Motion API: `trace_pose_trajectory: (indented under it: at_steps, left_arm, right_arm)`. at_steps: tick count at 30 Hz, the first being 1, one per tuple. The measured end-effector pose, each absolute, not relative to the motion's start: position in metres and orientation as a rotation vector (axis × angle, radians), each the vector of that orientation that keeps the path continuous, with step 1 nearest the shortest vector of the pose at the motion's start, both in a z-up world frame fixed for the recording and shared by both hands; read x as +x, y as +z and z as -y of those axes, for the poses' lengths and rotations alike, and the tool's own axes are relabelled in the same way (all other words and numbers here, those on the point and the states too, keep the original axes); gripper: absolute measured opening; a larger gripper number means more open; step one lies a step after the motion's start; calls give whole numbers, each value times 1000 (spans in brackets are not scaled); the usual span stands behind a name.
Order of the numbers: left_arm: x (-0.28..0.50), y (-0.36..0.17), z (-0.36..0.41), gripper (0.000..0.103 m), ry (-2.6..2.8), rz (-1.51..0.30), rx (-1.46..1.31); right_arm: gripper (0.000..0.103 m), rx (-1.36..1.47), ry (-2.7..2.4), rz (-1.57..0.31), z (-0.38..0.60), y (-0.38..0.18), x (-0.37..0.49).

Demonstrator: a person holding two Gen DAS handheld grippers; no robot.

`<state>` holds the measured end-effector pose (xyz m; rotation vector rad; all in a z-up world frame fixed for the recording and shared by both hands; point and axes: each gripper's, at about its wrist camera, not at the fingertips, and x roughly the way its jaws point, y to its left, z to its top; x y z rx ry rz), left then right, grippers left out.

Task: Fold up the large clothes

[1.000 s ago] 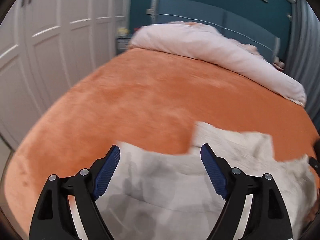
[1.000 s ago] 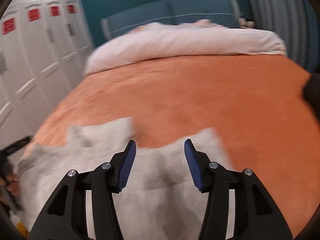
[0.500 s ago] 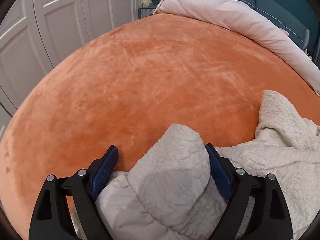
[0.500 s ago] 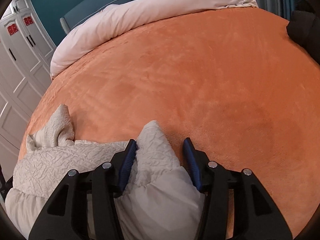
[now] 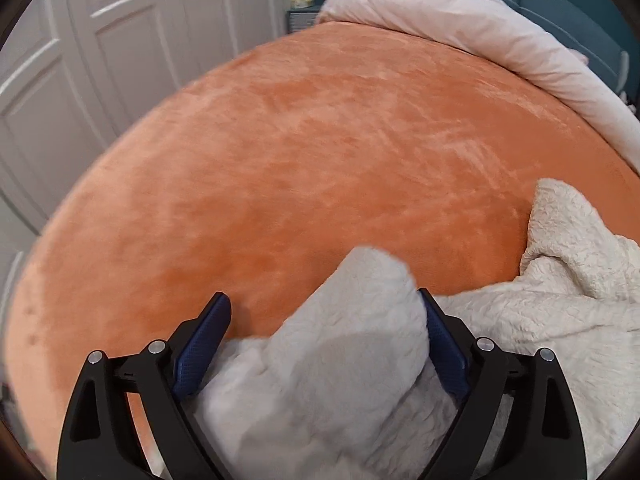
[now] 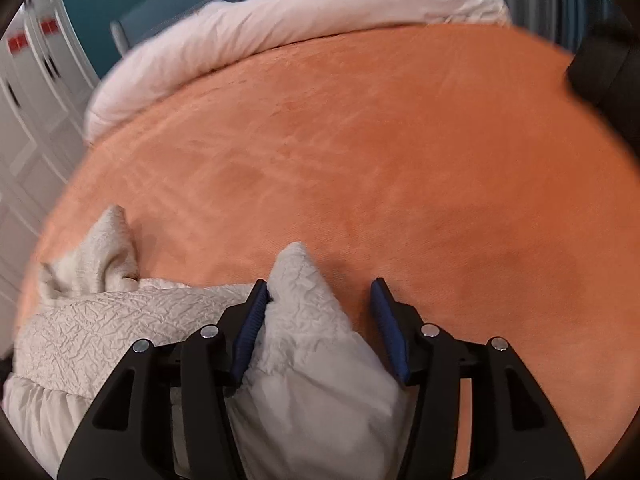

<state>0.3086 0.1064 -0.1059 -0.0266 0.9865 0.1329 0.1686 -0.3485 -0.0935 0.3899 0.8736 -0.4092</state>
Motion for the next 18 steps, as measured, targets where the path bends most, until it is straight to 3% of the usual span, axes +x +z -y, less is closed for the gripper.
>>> trace_pose_trajectory:
  at_steps: [5, 9, 15, 18]
  left_arm:
    - [242, -60, -131, 88, 46, -951, -124]
    - [185, -48, -164, 88, 19, -950, -221]
    - [120, -53, -206, 88, 11, -983, -374]
    - [106, -66, -211, 88, -6, -1019, -385]
  right_arm:
    - [51, 220, -290, -763, 273, -20, 142]
    - [47, 168, -119, -756, 200, 1, 134]
    - [21, 163, 9, -841, 133, -15, 141]
    - [17, 176, 26, -913, 117, -33, 151]
